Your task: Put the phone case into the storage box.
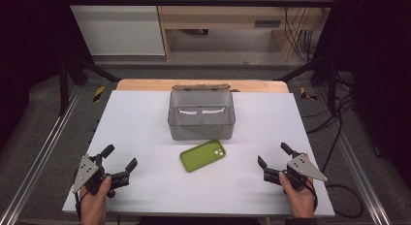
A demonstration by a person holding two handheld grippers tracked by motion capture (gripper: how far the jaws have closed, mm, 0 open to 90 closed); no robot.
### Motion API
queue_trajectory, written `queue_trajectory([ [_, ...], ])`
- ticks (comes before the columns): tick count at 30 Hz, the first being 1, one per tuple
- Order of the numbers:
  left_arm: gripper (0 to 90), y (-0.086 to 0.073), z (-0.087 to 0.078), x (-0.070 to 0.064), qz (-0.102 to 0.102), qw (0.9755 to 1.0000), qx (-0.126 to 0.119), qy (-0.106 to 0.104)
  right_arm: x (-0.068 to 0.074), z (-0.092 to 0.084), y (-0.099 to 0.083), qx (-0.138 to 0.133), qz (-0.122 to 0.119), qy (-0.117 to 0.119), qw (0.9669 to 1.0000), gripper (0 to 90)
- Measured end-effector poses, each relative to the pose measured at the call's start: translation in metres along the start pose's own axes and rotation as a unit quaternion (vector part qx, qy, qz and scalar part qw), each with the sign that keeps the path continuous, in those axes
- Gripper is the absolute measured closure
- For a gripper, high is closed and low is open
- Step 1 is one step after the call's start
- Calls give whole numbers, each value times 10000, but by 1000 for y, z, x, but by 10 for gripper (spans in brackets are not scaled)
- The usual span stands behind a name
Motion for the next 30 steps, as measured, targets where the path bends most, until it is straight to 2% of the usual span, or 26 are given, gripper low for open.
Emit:
queue_trajectory([
  [5, 11, 0, -1, 1, -66, 10000, 25, 40, -4, 2, -1, 226, 121, -168, 9995, 44],
  [9, 11, 0, 0, 1, -109, 9999, 40, 41, -5, 3, -3, 341, 101, -316, 9989, 37],
  [10, 11, -1, 1, 1, -124, 9998, 115, 65, -5, 4, -4, 456, 111, -396, 9981, 36],
  [12, 12, -1, 2, 0, -120, 9997, 183, 68, -5, 5, -4, 487, 88, -458, 9977, 40],
  [20, 13, -3, 4, -2, -158, 9993, 342, 59, 0, 5, -3, 658, -14, -412, 9970, 48],
  [23, 13, -2, 3, -4, -159, 9994, 310, 29, 2, 6, -2, 707, 81, -350, 9969, 53],
  [24, 13, -2, 4, -4, -143, 9994, 311, 8, 3, 6, -1, 812, 92, -262, 9963, 57],
  [30, 13, -3, 6, -6, -166, 9993, 329, -58, 7, 9, 1, 1025, 36, -183, 9946, 81],
])
Point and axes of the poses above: each handheld gripper's, and its own axes: z roughly forward along the jaws, y roughly out of its top, x roughly to its left, the point moved 1 cm from there along z, roughly forward along the jaws, and after that the axes turned 9 degrees about -y, right-handed, at the moved point
